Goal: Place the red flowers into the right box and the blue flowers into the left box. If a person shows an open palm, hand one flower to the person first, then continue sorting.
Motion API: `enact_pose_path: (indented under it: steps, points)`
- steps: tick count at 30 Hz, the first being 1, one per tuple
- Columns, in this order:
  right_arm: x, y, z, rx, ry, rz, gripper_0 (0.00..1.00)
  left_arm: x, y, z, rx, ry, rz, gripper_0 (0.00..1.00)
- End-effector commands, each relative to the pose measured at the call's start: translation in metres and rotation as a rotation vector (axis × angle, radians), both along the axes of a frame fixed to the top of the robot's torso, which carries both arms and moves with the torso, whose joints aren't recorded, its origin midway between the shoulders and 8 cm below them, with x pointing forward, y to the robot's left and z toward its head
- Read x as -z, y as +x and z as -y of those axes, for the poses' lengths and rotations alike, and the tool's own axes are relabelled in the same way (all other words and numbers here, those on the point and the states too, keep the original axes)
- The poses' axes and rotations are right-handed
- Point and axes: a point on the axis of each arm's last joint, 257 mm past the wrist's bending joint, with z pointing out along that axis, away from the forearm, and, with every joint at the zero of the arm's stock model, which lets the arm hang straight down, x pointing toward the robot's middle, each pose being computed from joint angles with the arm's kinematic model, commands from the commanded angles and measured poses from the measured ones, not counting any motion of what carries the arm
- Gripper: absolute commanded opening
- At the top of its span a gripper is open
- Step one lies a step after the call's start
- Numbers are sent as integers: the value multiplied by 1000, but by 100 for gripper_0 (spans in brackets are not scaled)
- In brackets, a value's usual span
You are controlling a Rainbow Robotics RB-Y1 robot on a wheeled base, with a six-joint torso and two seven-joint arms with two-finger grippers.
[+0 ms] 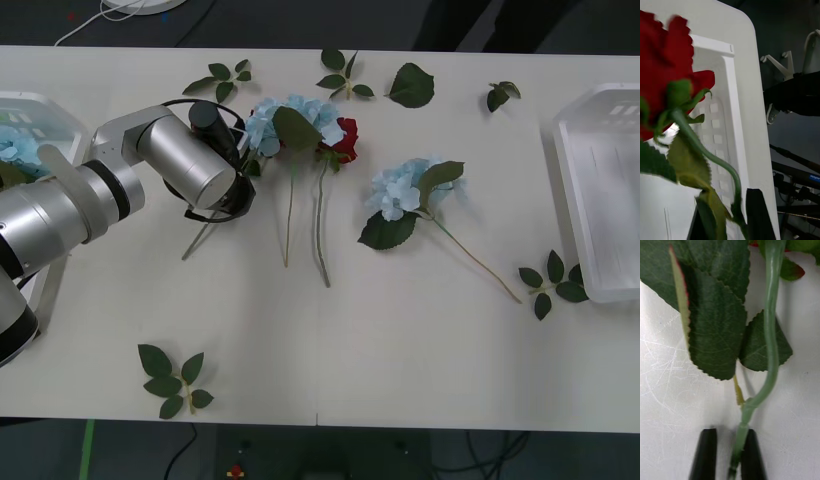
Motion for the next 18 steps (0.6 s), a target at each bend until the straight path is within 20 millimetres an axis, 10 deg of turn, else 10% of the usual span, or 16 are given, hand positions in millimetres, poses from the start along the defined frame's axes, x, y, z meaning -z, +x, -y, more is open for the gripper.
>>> enact_pose_path:
  steps: [1, 13, 18]
  points:
    - [-6, 7, -4, 11, 24, 47, 100, 21, -12, -1, -71, -53, -27, 0]
    - [5, 14, -46, -52, 137, 28, 100, 18, -8, -15, -96, -40, -15, 0]
    - [6, 21, -82, -131, 186, 32, 100, -12, 9, -46, -143, -55, 32, 0]
